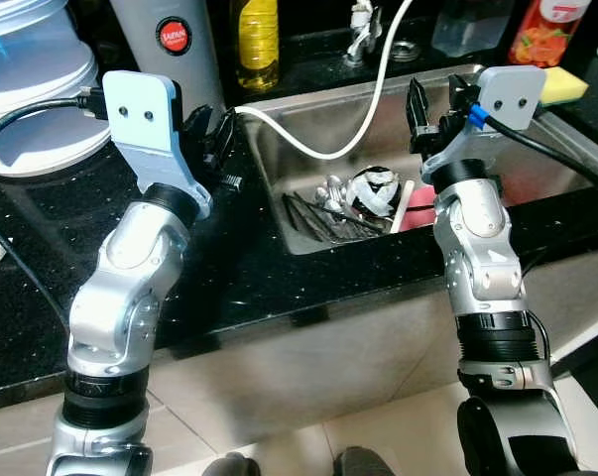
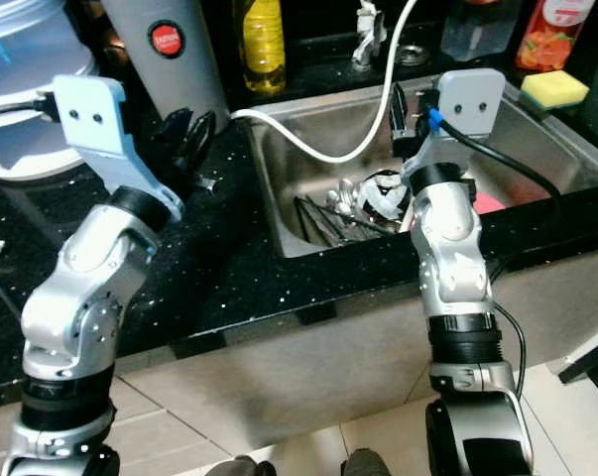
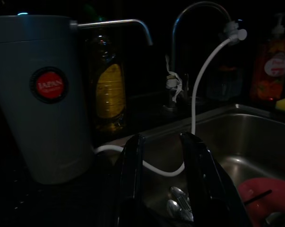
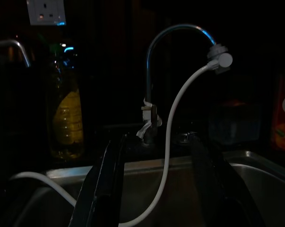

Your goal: Kitchen organization

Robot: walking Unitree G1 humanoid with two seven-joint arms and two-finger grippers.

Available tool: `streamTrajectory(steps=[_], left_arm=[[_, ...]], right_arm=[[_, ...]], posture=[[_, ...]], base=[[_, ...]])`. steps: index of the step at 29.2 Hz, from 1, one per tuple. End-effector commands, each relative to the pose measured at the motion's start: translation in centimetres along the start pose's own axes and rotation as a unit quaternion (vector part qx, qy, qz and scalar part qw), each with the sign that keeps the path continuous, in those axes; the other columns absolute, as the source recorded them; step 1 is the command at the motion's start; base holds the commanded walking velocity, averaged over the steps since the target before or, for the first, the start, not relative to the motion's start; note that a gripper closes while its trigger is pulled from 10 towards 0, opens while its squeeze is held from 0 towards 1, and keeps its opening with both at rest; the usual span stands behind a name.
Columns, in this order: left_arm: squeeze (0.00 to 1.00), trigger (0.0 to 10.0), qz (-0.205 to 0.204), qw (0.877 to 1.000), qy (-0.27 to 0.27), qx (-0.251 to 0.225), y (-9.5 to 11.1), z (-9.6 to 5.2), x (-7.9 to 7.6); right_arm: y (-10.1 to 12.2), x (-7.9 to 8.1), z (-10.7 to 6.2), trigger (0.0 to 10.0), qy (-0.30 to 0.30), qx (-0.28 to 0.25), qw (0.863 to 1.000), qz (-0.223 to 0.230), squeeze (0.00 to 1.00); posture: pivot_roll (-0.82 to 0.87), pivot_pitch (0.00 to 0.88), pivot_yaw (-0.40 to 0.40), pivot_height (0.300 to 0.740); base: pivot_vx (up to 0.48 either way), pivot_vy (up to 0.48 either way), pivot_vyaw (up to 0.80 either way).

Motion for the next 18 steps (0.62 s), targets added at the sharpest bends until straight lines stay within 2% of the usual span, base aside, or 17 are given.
streamTrajectory(steps=[1, 4, 8, 10, 11, 12, 16, 18], left_arm=[[0.0, 10.0, 0.01, 1.0, 0.011, 0.01, -0.7, -0.2, 0.0], [0.0, 10.0, 0.022, 0.999, 0.029, 0.018, -1.2, -0.4, 0.3], [0.0, 10.0, 0.036, 0.995, 0.087, 0.016, -1.2, -0.9, 2.4], [0.0, 10.0, 0.063, 0.992, 0.108, -0.002, -0.3, -1.1, 3.7], [0.0, 10.0, 0.087, 0.989, 0.114, -0.03, 1.1, -1.4, 4.6], [0.0, 10.0, 0.093, 0.988, 0.114, -0.036, 1.4, -1.5, 4.8], [0.0, 10.0, 0.112, 0.985, 0.123, -0.038, 1.7, -1.8, 5.3], [0.0, 10.0, 0.139, 0.982, 0.128, -0.029, 1.2, -2.2, 5.4]], right_arm=[[0.2, 1.3, 0.2, 10.0, 0.022, -0.003, 1.0, 0.012, 0.0], [-0.1, 2.2, 0.0, 10.0, 0.035, 0.003, 0.999, 0.024, 0.0], [-0.5, 3.4, -0.2, 10.0, 0.058, 0.001, 0.998, 0.022, 0.0], [0.0, 4.1, -0.1, 10.0, 0.08, -0.009, 0.997, 0.006, 0.0], [0.5, 5.2, 0.0, 10.0, 0.116, -0.02, 0.993, -0.013, 0.0], [0.6, 5.5, -0.1, 10.0, 0.124, -0.022, 0.992, -0.017, 0.0], [0.6, 5.3, 0.1, 10.0, 0.119, -0.022, 0.993, -0.006, 0.0], [0.2, 4.7, 0.1, 10.0, 0.104, -0.019, 0.994, -0.004, 0.0]], posture=[[-0.07, 0.035, 0.053, 0.74], [-0.07, 0.035, 0.049, 0.74], [-0.04, 0.03, 0.045, 0.74], [-0.02, 0.027, 0.043, 0.74], [-0.01, 0.025, 0.043, 0.74], [-0.01, 0.025, 0.043, 0.74], [0.01, 0.019, 0.044, 0.74], [0.01, 0.016, 0.05, 0.74]], base=[[0.0, 0.0, 0.0], [0.0, 0.0, 0.0], [0.0, 0.0, 0.0], [0.0, 0.0, 0.0], [0.0, 0.0, 0.0], [0.0, 0.0, 0.0], [0.0, 0.0, 0.0], [0.0, 0.0, 0.0]])
Point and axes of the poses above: a point about 5 cm out from each wrist's last joint towards the gripper, its own z axis pointing out of the wrist towards the gripper, its own y axis along the axis of the wrist's last joint, x = y × z, the point moved 5 cm from there along z, pointing out of the wrist towards the gripper, and after that the axes turned 15 degrees about z, right-handed, at the moved point
